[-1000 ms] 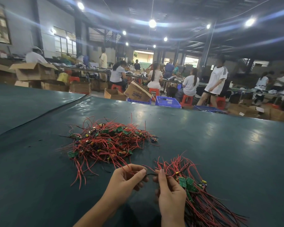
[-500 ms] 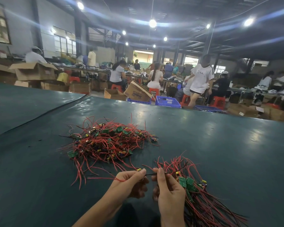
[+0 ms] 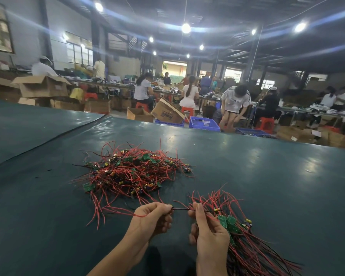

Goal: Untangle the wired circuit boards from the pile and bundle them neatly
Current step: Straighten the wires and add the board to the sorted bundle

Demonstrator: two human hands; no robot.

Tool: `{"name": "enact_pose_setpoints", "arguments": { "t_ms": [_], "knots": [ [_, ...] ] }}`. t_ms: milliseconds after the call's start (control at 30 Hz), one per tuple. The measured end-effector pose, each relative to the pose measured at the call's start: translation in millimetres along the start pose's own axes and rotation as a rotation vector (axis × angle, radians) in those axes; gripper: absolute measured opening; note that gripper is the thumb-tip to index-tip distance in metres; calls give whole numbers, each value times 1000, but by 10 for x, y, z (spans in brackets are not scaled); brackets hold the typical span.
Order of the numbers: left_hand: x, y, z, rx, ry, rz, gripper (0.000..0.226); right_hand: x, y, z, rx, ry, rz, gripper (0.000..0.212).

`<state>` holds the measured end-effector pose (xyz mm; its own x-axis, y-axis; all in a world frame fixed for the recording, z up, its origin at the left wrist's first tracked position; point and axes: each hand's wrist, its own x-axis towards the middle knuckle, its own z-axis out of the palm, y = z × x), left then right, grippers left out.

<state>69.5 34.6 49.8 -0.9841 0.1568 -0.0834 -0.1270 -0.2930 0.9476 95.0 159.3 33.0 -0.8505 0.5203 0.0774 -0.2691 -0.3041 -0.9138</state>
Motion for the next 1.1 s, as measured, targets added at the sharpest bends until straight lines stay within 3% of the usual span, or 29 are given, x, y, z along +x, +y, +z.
{"name": "enact_pose_setpoints", "arguments": {
  "t_ms": [167, 333, 433, 600, 733, 867, 967, 1100],
  "knots": [
    [-4, -32, 35, -15, -33, -11, 22, 3, -6, -20, -42, -17, 58, 19],
    [12, -110, 77, 38, -66, 23, 17, -139, 30, 47, -263, -192, 105, 31],
    [26, -157, 87, 132, -78, 76, 21, -179, 22, 78, -286, -168, 50, 23],
    [8, -175, 83, 229, -48, 163, 18, -148, 25, 100, -222, -139, 76, 34],
    [-16, -148, 111, 179, -16, 137, 22, -151, 25, 110, -225, -141, 59, 31],
    [-80, -102, 111, 22, -100, -21, 32, -193, -41, 115, -210, -173, 36, 34],
    [-100, -100, 160, -132, -187, -121, 21, -231, -63, 129, -173, -190, 36, 30],
    [-114, -146, 227, -92, -175, -22, 25, -281, -90, 154, -163, -210, 29, 30]
  ]
}}
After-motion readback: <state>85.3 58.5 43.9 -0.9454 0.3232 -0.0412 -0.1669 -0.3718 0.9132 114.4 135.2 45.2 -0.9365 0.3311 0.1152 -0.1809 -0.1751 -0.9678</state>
